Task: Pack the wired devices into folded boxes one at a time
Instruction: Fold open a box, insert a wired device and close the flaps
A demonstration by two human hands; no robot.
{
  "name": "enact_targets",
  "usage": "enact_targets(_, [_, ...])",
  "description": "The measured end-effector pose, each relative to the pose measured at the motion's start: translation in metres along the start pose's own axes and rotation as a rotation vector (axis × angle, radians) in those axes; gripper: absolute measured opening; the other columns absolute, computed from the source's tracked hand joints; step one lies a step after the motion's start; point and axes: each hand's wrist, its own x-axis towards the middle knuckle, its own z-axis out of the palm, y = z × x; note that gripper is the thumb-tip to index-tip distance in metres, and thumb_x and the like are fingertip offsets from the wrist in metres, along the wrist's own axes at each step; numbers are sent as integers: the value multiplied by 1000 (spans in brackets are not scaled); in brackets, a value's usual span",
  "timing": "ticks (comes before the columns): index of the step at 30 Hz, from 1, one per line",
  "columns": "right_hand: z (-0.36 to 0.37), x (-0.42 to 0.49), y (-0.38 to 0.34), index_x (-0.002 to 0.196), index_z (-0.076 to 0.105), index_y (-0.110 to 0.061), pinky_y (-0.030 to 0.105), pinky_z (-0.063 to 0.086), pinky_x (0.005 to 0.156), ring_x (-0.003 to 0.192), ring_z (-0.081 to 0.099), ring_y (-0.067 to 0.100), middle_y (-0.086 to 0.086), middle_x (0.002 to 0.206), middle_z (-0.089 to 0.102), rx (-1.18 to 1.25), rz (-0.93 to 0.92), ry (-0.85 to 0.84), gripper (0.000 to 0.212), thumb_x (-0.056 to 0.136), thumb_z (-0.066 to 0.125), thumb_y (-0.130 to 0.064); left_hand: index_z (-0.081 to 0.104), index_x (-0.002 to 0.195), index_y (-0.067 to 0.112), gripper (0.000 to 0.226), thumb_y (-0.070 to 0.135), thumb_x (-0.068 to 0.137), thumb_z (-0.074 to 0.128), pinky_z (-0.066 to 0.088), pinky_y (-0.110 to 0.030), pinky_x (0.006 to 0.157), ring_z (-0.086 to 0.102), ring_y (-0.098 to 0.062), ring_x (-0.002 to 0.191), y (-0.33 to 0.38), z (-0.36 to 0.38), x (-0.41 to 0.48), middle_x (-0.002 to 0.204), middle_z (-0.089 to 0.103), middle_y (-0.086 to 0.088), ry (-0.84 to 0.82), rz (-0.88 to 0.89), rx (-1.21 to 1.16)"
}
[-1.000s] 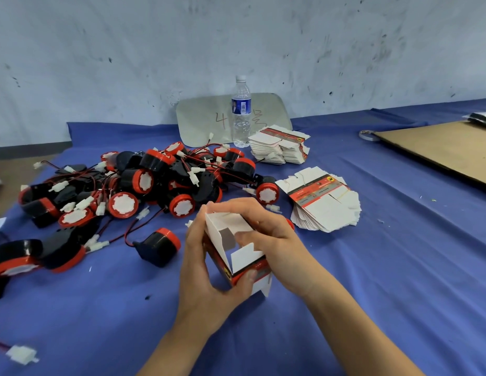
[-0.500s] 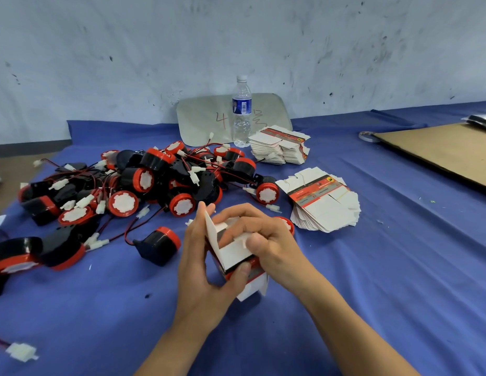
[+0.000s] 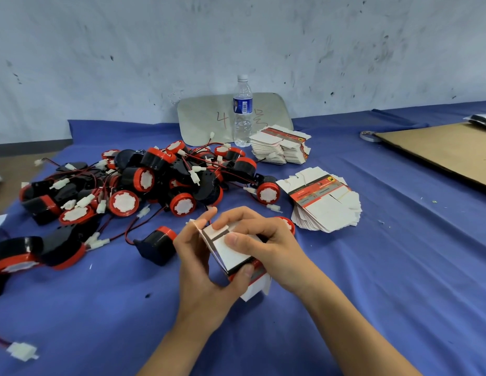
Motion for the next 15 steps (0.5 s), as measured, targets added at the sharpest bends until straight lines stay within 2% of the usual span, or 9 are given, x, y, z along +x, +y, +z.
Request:
enact_targets(1, [0,0,2,81,66,-11,23,46,80,93,61,13,13,103,66,-2,-4,5,3,81,63,-9,31,130,44,80,30,64,75,44,-13,95,47,-3,129,-1,-1,0,140,44,23,-6,8,6])
enact_targets(4, [-2,0,3,92,48,-17,26,48,77,93,61,16,7,100,68,-20,-13,8,21,82,61,-4,33,133,43,83,31,63,76,47,-21,97,49,-7,128,-4,-3,-1,139,46,22,-27,5,34])
enact_targets(7, [-4,1,1,94,52,-31,19,45,69,81,59,8,5,101,67,-171,-34,12,31,82,57,-4,31,142,40,87,37,66,75,44,-28,103,45,-10,133,-5,-5,1,142,44,22,-64,6,120])
enact_targets(9, [-5,2,1,105,52,-29,17,46,67,78,59,7,-4,95,70,-193,-15,35,34,82,55,-5,21,149,41,90,45,73,69,31,-15,108,29,1,141,-3,-4,4,150,30,30,-81,70,258])
enact_targets(11, [-6,2,4,115,50,-24,17,48,66,77,61,8,-5,91,71,-169,-5,69,38,82,53,-4,17,152,37,84,48,81,62,22,-5,106,21,8,141,-2,-3,6,152,20,33,-93,164,373])
enact_targets(13, [-3,1,5,117,49,-23,17,47,66,76,61,8,-5,90,69,-107,-26,117,36,86,49,-5,29,148,35,67,51,89,56,25,-7,106,25,4,141,-1,-2,6,153,28,21,-98,226,391])
enact_targets(15, [1,0,6,119,49,-21,15,46,69,81,60,7,-3,97,66,-39,-70,182,31,91,42,-8,43,140,31,52,55,94,48,32,-11,105,34,0,138,-1,-2,5,147,39,12,-85,275,406])
